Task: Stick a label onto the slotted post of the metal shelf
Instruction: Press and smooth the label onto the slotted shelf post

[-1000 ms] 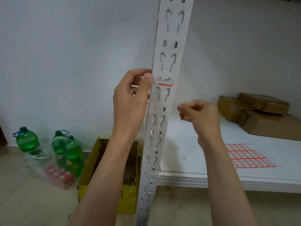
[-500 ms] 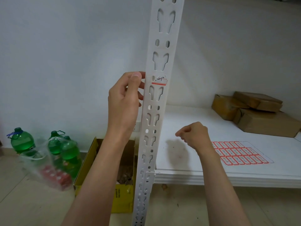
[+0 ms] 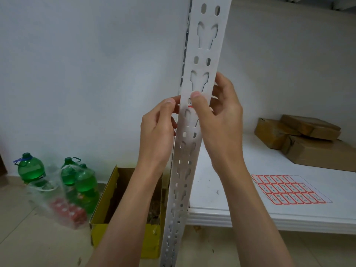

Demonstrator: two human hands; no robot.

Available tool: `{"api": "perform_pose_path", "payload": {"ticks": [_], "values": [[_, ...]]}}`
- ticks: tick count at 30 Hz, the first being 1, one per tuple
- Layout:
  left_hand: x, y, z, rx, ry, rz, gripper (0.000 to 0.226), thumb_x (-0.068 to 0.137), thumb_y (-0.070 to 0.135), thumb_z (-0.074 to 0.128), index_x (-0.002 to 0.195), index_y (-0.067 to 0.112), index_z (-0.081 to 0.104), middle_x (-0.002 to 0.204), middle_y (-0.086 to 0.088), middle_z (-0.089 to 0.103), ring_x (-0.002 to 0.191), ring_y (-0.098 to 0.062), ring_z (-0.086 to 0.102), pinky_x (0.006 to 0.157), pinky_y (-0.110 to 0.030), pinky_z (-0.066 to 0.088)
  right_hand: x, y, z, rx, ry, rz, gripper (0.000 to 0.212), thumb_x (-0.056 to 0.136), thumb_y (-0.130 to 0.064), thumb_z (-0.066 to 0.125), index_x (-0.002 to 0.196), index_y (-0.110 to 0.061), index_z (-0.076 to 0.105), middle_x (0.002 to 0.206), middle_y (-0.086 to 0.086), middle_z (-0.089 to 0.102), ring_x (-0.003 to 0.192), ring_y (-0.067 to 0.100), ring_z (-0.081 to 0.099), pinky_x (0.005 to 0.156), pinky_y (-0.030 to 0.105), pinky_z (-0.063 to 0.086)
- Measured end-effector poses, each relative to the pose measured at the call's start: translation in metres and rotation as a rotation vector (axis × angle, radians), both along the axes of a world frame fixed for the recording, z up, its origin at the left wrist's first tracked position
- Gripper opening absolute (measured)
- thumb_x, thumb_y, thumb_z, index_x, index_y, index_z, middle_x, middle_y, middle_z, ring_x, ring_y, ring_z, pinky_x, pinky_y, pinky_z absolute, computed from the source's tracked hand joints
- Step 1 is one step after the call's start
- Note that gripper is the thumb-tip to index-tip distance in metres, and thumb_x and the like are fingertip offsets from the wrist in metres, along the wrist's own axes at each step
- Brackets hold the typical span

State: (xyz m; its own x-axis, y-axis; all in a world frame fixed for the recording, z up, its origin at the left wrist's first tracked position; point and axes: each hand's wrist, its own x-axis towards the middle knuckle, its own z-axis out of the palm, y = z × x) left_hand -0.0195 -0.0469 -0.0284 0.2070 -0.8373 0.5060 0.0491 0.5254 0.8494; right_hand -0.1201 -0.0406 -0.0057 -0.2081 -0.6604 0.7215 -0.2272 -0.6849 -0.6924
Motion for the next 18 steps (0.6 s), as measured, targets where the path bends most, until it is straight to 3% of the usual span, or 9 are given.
{"api": "perform_pose_path", "payload": {"ticks": [3,7,10,13,18], "values": [[0.002,0.0,0.0,0.012,-0.008,-0.007,0.037,0.107,0.033,0.036,0.114,0.024,0.072,0.105,0.008,0.072,0.084,-0.001,0.064,0.064,-0.01,0.05,0.003,-0.004,-0.004,-0.007,0.079,-0.052,0.059,0.092,-0.028,0.071,0.144,-0.026,0.043,0.115,-0.033,0.051,0.102,-0.013,0.059,0.081,0.012,0.054],[0.002,0.001,0.0,0.019,0.005,-0.025,0.038,0.107,0.033,0.036,0.118,0.023,0.071,0.107,0.007,0.072,0.083,0.002,0.064,0.063,-0.01,0.05,0.005,-0.007,-0.006,-0.061,0.151,-0.141,0.068,0.086,-0.025,0.076,0.144,-0.026,0.041,0.112,-0.037,0.044,0.099,-0.013,0.057,0.078,0.01,0.053],[0.002,0.001,0.0,0.022,0.003,-0.025,0.039,0.107,0.035,0.036,0.12,0.022,0.07,0.109,0.005,0.072,0.083,0.0,0.063,0.063,-0.01,0.049,0.004,-0.01,-0.008,-0.093,0.188,-0.176,0.069,0.084,-0.026,0.076,0.144,-0.025,0.041,0.111,-0.039,0.042,0.098,-0.01,0.058,0.077,0.009,0.052],[0.002,0.001,0.0,0.03,0.0,-0.018,0.039,0.107,0.036,0.035,0.121,0.024,0.07,0.111,0.006,0.071,0.088,-0.006,0.063,0.067,-0.009,0.052,0.003,-0.013,-0.01,-0.131,0.209,-0.202,0.069,0.084,-0.027,0.076,0.144,-0.023,0.043,0.11,-0.044,0.039,0.097,-0.019,0.055,0.077,0.006,0.05],[0.002,0.001,-0.001,0.035,-0.004,-0.011,0.039,0.107,0.036,0.035,0.119,0.025,0.07,0.11,0.008,0.071,0.084,-0.001,0.063,0.066,-0.007,0.051,-0.001,-0.016,-0.014,-0.177,0.205,-0.205,0.061,0.087,-0.018,0.074,0.142,-0.018,0.049,0.108,-0.047,0.039,0.092,-0.026,0.054,0.07,0.002,0.047]]}}
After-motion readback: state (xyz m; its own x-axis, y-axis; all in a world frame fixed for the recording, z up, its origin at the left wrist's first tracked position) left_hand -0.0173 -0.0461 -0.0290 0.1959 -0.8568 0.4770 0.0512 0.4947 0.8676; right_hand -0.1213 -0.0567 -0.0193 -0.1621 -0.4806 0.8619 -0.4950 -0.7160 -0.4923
